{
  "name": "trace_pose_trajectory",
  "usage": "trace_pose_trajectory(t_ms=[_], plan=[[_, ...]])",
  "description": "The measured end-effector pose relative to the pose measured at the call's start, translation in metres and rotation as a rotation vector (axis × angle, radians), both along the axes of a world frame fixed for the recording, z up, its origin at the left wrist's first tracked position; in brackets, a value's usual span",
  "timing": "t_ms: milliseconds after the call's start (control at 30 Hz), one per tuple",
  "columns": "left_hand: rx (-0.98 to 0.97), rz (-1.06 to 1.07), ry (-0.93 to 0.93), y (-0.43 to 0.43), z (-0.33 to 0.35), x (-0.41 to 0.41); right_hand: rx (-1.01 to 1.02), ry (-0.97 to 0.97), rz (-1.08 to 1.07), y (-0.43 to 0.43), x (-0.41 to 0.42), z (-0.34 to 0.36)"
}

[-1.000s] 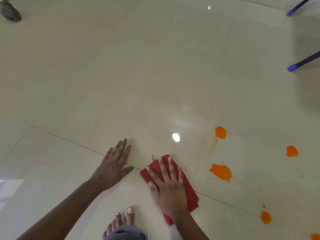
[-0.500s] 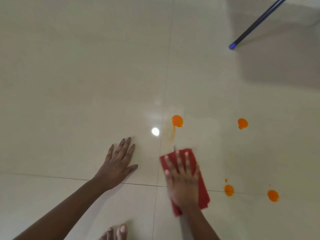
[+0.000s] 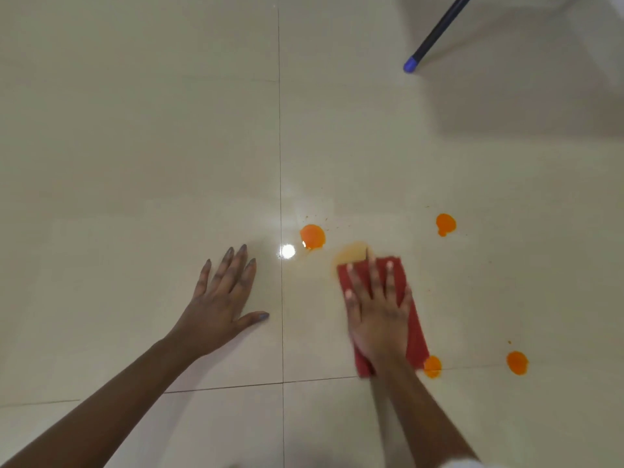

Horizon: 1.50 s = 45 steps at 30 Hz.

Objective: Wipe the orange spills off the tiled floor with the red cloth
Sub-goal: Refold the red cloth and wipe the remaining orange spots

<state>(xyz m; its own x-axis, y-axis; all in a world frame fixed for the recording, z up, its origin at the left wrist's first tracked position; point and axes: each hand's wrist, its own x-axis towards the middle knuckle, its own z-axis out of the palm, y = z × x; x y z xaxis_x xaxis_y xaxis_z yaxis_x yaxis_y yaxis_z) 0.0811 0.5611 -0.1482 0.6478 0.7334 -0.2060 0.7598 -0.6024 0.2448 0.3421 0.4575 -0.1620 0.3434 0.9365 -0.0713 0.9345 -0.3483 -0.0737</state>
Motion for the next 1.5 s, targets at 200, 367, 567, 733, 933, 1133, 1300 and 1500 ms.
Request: trace_pose_trajectory(t_ms=[200,367,567,733,933,1133,1300,1500], plan=[[-0.013,0.005,0.008,0.027,-0.003,0.008,-0.076,0.120,0.127,0.083,-0.047,0.009],[-0.017,0.017,0.004,0.050,-0.002,0.009,-0.018,0.010,0.083,0.026,-0.014,0.004],[-0.070,0.067,-0.042,0.060,-0.007,-0.020,-0.097,0.099,-0.100,0.163,0.014,0.005],[-0.084,0.049,-0.002,0.061,-0.012,-0.016,-0.039,0.137,0.354,0.114,-0.077,0.012],[-0.074,0.048,0.035,0.061,-0.012,-0.016,0.000,0.004,0.097,0.079,0.014,0.003],[0.009,0.081,0.046,0.076,-0.005,-0.007,-0.052,0.097,0.107,0.206,-0.019,0.005],[-0.033,0.132,0.074,0.129,-0.006,-0.002,0.007,0.097,0.378,0.107,-0.037,0.004],[0.015,0.085,0.128,0.131,-0.014,-0.004,-0.063,0.082,0.007,0.238,0.017,0.005]])
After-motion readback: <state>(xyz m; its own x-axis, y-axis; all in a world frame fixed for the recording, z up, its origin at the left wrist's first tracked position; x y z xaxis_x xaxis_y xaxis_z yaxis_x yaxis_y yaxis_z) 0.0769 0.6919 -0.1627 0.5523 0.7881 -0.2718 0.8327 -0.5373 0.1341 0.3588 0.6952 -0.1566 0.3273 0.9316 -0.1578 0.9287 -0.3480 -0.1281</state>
